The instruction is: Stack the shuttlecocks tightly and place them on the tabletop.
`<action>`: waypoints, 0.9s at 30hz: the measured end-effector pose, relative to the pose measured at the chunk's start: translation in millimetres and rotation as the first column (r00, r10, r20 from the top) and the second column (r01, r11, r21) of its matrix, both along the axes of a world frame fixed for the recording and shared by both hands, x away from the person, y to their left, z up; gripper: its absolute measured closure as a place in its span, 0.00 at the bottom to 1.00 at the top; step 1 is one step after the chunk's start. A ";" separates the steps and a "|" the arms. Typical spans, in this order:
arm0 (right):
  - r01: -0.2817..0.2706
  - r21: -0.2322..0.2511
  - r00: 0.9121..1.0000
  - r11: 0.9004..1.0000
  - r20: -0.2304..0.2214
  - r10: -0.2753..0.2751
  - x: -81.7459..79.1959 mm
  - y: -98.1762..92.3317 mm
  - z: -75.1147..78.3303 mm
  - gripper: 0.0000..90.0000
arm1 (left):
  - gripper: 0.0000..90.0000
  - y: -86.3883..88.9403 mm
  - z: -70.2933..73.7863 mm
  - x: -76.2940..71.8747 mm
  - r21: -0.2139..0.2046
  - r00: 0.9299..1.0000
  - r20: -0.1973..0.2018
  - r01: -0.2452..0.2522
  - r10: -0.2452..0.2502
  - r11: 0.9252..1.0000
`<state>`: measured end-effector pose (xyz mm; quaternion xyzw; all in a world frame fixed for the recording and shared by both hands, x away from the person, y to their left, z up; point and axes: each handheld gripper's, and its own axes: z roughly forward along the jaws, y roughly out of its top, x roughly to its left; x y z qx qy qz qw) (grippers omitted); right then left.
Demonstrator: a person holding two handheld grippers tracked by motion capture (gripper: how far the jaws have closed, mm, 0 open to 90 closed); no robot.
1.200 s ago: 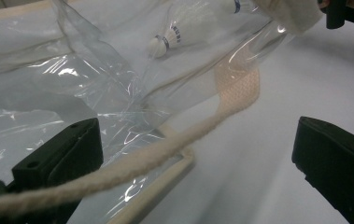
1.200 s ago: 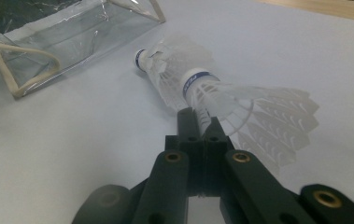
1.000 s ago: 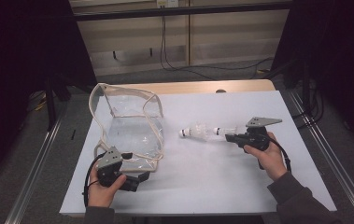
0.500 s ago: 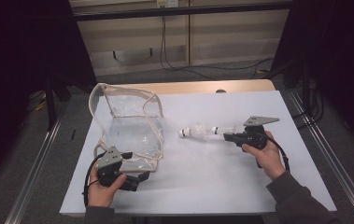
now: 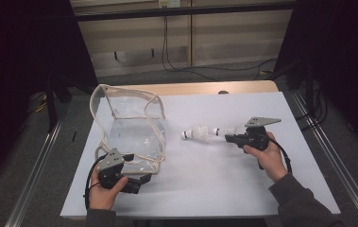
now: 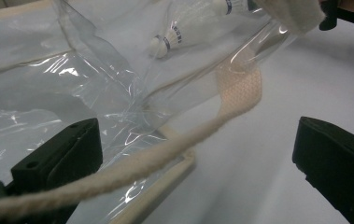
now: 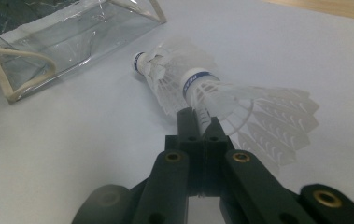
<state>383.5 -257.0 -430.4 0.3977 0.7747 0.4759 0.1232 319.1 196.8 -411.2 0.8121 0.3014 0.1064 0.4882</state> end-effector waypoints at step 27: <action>-0.012 -0.002 1.000 1.000 -0.002 0.012 6.0 7.5 -1.5 1.00 | 0.01 -0.3 -0.1 0.6 0.001 1.000 0.000 -0.002 0.002 1.000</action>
